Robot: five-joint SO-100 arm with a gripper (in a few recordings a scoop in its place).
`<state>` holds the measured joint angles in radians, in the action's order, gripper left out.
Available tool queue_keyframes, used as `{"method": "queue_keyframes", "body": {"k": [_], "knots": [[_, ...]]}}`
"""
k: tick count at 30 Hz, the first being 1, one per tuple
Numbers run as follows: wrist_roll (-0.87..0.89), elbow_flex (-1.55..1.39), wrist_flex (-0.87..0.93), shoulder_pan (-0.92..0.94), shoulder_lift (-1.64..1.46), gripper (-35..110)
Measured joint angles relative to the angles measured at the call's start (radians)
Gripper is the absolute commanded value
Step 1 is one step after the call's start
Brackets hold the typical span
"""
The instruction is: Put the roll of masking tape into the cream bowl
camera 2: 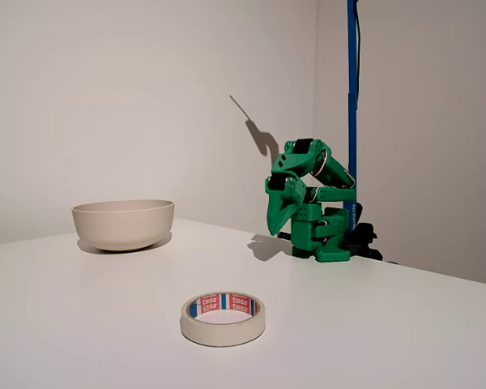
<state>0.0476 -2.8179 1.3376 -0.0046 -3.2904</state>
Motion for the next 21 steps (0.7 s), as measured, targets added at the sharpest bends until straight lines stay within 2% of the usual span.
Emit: {"method": "queue_keyframes", "body": {"k": [8, 21], "knots": [[0.023, 0.334, -0.038, -0.026, 0.463, -8], [0.034, 1.057, 0.170, -0.138, 1.131, -8]]}}
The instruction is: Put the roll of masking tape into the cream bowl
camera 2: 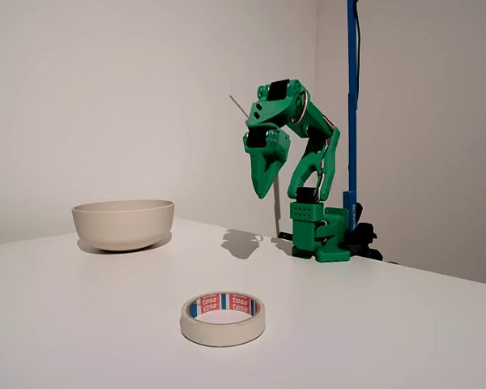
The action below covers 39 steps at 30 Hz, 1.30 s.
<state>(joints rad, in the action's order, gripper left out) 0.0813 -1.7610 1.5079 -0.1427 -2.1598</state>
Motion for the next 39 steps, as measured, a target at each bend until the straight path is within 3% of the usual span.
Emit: {"method": "queue_keyframes", "body": {"k": [2, 5, 10, 25, 33, 39], "knots": [[0.000, 0.115, 0.043, -0.021, 0.106, -6], [0.020, 0.287, 0.097, -0.071, 0.258, 16], [0.074, 0.477, 0.118, -0.147, 0.459, 25], [0.087, 0.563, -0.044, -0.084, 0.850, 26], [0.103, 0.818, 0.032, -0.100, 1.045, 27], [0.104, 0.853, 0.020, -0.132, 1.078, 26]]}}
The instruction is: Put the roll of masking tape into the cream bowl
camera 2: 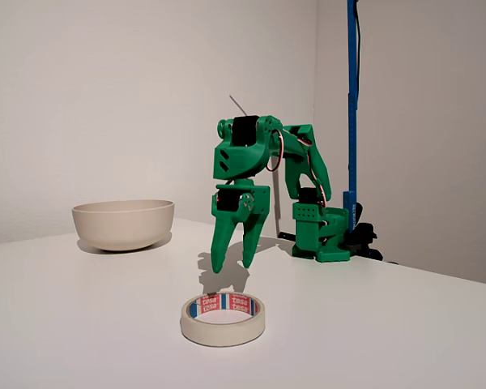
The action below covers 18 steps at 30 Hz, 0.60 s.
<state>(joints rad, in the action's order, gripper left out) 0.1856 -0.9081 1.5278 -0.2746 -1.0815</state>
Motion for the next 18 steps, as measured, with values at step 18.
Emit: {"method": "queue_keyframes", "body": {"k": [18], "knots": [[0.041, 0.003, -0.046, -0.017, 0.146, 23]]}}
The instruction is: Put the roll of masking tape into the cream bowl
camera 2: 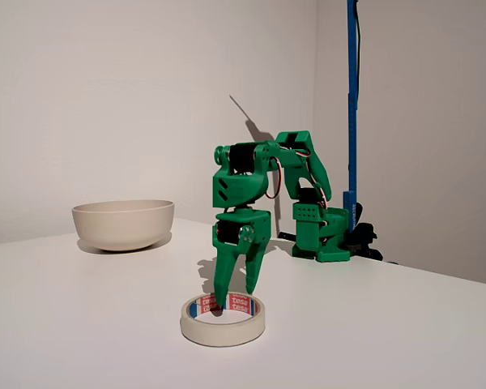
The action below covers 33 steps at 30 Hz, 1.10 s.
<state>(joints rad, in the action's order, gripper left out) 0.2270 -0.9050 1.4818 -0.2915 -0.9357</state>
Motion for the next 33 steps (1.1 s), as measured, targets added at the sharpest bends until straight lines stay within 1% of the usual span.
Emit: {"method": "queue_keyframes", "body": {"k": [7, 12, 15, 16, 28, 33], "knots": [[0.017, 0.003, -0.044, 0.002, 0.071, 20], [0.017, 0.018, -0.064, -0.002, 0.080, 8], [0.015, 0.021, -0.077, -0.012, 0.080, -6], [0.015, 0.021, -0.077, -0.012, 0.080, -8], [0.018, 0.023, -0.092, -0.009, 0.080, -8], [0.029, 0.074, -0.031, 0.011, 0.080, -8]]}}
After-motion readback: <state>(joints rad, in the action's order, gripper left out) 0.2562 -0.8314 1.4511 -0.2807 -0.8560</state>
